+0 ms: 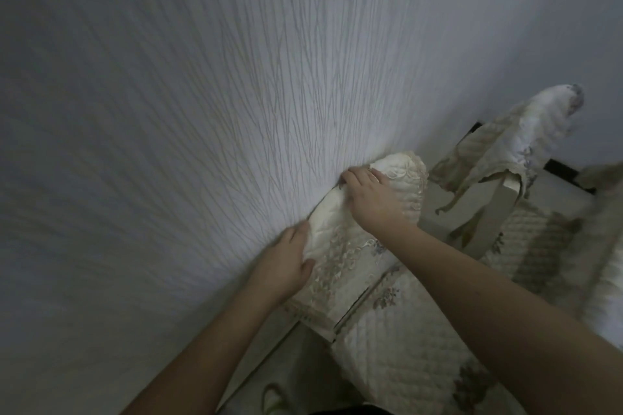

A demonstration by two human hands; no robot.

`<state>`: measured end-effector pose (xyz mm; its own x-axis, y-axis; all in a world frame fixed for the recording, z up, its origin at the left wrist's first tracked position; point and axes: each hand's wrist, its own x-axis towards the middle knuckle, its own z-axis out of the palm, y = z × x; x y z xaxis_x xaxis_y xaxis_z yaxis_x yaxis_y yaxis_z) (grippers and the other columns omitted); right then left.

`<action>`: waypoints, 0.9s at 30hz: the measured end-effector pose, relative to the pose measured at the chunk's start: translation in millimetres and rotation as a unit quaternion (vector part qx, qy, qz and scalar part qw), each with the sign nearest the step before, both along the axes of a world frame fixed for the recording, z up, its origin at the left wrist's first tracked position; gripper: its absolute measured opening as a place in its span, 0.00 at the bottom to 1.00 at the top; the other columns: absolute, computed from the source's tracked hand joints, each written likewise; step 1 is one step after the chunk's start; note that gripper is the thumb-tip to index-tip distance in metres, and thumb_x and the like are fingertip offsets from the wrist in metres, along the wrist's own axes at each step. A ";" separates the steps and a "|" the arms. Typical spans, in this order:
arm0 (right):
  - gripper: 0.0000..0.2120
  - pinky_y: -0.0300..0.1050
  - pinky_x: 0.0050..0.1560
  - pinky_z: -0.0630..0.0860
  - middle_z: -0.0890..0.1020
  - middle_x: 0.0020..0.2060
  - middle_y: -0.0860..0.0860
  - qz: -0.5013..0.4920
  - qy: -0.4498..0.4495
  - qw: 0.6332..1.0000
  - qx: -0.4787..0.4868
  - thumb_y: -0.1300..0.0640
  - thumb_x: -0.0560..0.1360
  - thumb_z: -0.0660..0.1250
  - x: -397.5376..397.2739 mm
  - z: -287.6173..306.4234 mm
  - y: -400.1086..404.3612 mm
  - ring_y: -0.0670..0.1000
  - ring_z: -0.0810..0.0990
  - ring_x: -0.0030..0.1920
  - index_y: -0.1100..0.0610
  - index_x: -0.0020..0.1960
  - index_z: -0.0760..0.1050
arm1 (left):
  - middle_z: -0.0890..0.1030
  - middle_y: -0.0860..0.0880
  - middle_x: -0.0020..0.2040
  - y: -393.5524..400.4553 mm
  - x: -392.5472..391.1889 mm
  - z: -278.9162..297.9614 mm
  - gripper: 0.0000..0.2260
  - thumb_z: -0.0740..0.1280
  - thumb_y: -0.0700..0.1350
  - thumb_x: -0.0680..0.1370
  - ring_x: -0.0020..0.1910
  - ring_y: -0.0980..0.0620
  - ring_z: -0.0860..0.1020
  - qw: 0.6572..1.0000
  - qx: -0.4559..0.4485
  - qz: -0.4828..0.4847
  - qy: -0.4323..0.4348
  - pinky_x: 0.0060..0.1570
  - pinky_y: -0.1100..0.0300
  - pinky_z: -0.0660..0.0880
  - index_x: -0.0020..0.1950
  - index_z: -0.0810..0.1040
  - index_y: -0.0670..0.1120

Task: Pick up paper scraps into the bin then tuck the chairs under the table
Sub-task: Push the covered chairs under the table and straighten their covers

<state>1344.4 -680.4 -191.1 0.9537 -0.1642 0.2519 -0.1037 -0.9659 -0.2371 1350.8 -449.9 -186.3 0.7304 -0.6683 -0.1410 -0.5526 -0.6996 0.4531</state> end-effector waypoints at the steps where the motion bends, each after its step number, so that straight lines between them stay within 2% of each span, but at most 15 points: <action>1: 0.17 0.47 0.68 0.59 0.77 0.56 0.50 0.006 -0.002 1.000 0.003 0.62 0.71 0.58 0.3 -0.7 -0.8 0.52 0.75 0.59 0.54 0.59 0.71 | 0.65 0.48 0.73 -0.6 1.1 1.3 0.33 0.64 0.52 0.77 0.66 0.47 0.71 1.000 0.002 -0.006 -0.002 0.63 0.54 0.70 0.78 0.53 0.48; 7: 0.19 0.50 0.67 0.63 0.76 0.57 0.52 0.040 -0.019 0.999 -0.004 0.61 0.73 0.52 -5.8 -0.2 -8.6 0.54 0.73 0.59 0.56 0.61 0.72 | 0.63 0.49 0.73 1.5 -2.3 0.5 0.33 0.65 0.51 0.77 0.65 0.46 0.71 1.000 0.012 -0.011 -0.005 0.62 0.53 0.71 0.78 0.54 0.48; 14: 0.20 0.50 0.68 0.63 0.78 0.53 0.52 0.057 0.002 0.998 0.010 0.60 0.70 0.49 -4.0 -10.9 -5.3 0.54 0.75 0.57 0.55 0.57 0.73 | 0.60 0.48 0.76 5.8 -15.9 0.6 0.34 0.66 0.51 0.78 0.73 0.49 0.62 1.000 0.006 -0.020 0.022 0.70 0.52 0.62 0.78 0.53 0.47; 19: 0.13 0.53 0.66 0.66 0.79 0.48 0.53 0.070 -0.016 0.997 0.010 0.65 0.69 0.59 -17.8 -18.4 -10.3 0.56 0.77 0.52 0.57 0.52 0.73 | 0.61 0.50 0.75 6.3 -26.8 1.7 0.35 0.68 0.52 0.77 0.70 0.49 0.65 0.996 0.012 -0.008 0.086 0.67 0.52 0.66 0.78 0.52 0.49; 22: 0.14 0.51 0.68 0.63 0.78 0.48 0.52 0.073 -0.017 0.997 0.012 0.65 0.69 0.59 -30.7 -22.0 -15.4 0.55 0.76 0.53 0.57 0.53 0.73 | 0.61 0.49 0.75 0.4 -34.5 4.3 0.37 0.69 0.51 0.76 0.71 0.50 0.64 0.994 0.016 -0.023 0.103 0.67 0.56 0.64 0.79 0.50 0.49; 25: 0.16 0.51 0.70 0.60 0.78 0.51 0.52 0.070 -0.019 0.997 0.017 0.62 0.70 0.55 -44.2 -23.9 -25.7 0.54 0.75 0.55 0.56 0.55 0.74 | 0.59 0.49 0.76 -8.5 -43.0 6.6 0.40 0.69 0.52 0.76 0.71 0.49 0.64 0.992 0.011 -0.046 0.120 0.67 0.55 0.65 0.79 0.46 0.52; 27: 0.18 0.53 0.71 0.61 0.78 0.52 0.52 0.070 -0.022 0.997 0.016 0.61 0.70 0.54 -53.1 -25.5 -35.1 0.54 0.75 0.56 0.56 0.56 0.75 | 0.59 0.49 0.76 -15.5 -48.4 8.0 0.40 0.69 0.52 0.76 0.72 0.49 0.63 0.990 0.010 -0.068 0.120 0.65 0.58 0.63 0.79 0.46 0.51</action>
